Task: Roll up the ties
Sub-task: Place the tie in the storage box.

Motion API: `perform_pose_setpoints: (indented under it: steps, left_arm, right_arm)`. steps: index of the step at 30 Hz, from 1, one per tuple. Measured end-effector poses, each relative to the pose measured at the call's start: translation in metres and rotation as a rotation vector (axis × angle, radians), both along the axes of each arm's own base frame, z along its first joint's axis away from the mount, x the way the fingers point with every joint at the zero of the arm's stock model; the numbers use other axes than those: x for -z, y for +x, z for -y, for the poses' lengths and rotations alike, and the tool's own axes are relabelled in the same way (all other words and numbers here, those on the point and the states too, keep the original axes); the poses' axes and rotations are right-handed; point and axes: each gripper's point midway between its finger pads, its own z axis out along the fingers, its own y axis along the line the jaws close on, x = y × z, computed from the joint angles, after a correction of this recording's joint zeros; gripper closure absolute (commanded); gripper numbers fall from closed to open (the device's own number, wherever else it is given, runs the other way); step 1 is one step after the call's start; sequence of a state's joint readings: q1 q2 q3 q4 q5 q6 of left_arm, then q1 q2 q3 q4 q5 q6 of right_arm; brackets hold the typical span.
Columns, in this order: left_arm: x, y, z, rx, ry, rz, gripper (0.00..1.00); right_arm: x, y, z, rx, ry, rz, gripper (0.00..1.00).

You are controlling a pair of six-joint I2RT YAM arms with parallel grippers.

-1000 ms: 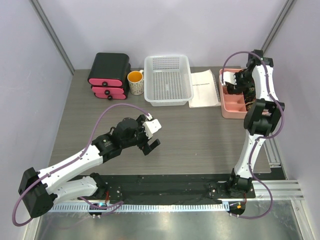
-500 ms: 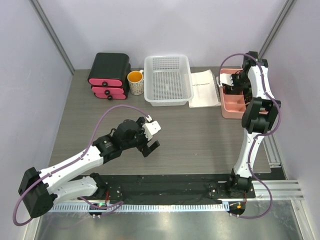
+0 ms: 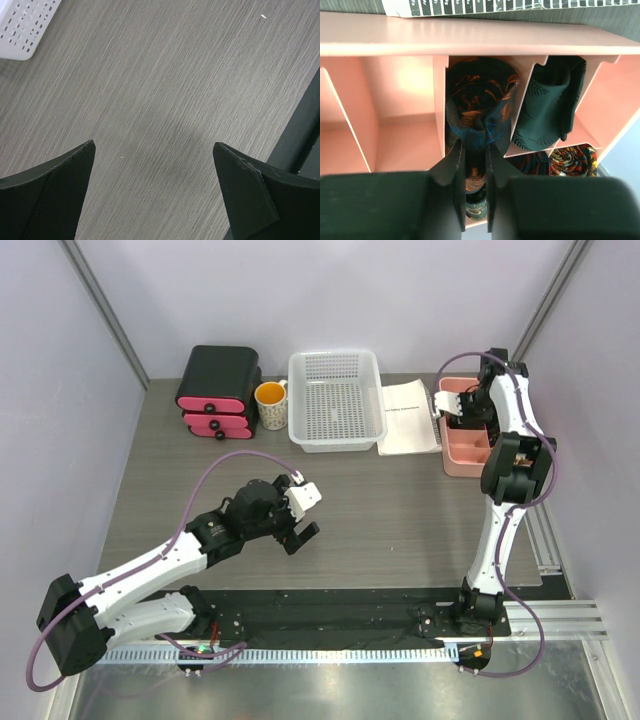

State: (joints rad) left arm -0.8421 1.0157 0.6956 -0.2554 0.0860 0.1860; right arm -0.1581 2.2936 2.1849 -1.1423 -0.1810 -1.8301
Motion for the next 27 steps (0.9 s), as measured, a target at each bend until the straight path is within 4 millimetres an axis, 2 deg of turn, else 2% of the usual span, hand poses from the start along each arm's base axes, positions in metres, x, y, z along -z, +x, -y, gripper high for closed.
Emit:
perform_pose_setpoints:
  steps: [4, 6, 7, 10, 15, 18, 21, 22, 25, 27]
  left_arm:
    - [0.001, 0.000, 0.000, -0.001, 0.001, -0.003, 0.00]
    - [0.002, -0.001, -0.001, -0.002, 0.002, -0.006, 0.00]
    - [0.003, -0.001, -0.001, -0.002, 0.002, -0.007, 0.00]
    - [0.003, -0.001, -0.001, -0.003, 0.002, -0.007, 0.00]
    - [0.003, -0.001, -0.001, -0.003, 0.003, -0.007, 0.00]
    - [0.003, -0.001, -0.001, -0.003, 0.003, -0.007, 0.00]
    - [0.003, -0.001, -0.001, -0.003, 0.003, -0.006, 0.00]
    - [0.003, -0.001, -0.001, -0.005, 0.004, -0.005, 0.00]
    - [0.001, 0.000, -0.002, -0.008, -0.001, 0.002, 0.00]
    - [-0.001, 0.000, -0.002, -0.008, -0.005, 0.005, 0.00]
  right_arm:
    - [0.006, 0.000, -0.001, 0.006, -0.008, -0.008, 0.73]
    - [0.009, 0.000, -0.001, 0.007, -0.011, -0.012, 0.63]
    - [0.010, 0.001, -0.002, 0.006, -0.013, -0.014, 0.55]
    - [0.011, 0.003, -0.002, 0.004, -0.018, -0.006, 0.45]
    - [0.009, 0.007, -0.002, 0.000, -0.024, 0.011, 0.38]
    - [0.008, 0.010, -0.002, -0.005, -0.026, 0.022, 0.28]
    - [0.006, 0.013, -0.003, -0.012, -0.030, 0.037, 0.05]
    - [0.005, 0.015, -0.003, -0.016, -0.031, 0.049, 0.00]
    - [-0.004, 0.017, -0.004, -0.034, -0.038, 0.085, 0.00]
    - [-0.012, 0.008, -0.007, -0.041, -0.033, 0.080, 0.00]
